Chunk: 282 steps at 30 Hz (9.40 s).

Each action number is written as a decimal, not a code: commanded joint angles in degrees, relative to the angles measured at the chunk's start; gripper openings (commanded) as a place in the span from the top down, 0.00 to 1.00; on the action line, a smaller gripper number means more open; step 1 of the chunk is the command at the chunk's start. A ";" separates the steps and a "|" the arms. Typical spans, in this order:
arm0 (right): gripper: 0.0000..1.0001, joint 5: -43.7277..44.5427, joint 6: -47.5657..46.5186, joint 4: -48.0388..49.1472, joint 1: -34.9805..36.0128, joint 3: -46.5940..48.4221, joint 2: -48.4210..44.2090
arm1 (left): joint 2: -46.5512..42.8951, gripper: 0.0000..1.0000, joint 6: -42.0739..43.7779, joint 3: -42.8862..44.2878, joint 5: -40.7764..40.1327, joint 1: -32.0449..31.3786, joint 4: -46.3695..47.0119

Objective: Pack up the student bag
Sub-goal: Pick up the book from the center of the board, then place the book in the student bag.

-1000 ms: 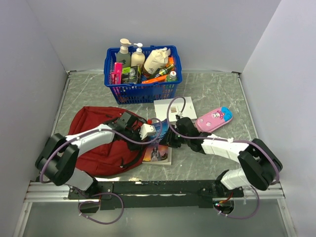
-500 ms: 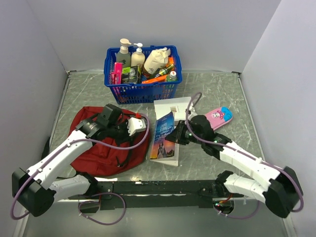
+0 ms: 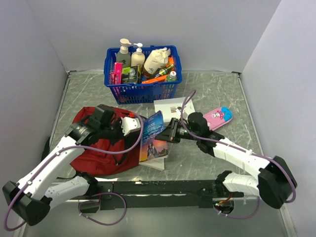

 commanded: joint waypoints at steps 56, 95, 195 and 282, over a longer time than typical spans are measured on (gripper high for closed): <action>0.35 10.32 -12.61 -10.86 7.40 20.93 34.06 | -6.59 0.99 2.77 -0.26 16.85 0.27 1.16; 0.00 48.40 -28.63 -6.05 28.24 -5.25 -2.85 | -7.38 0.99 -5.23 -1.57 20.45 1.68 5.90; 0.21 -10.23 5.92 46.68 7.31 -1.38 33.97 | -4.04 0.99 -3.73 -1.49 21.59 1.68 8.19; 0.40 -8.74 9.43 45.89 6.17 3.62 40.65 | -4.03 0.99 -4.88 -2.19 22.21 1.86 9.51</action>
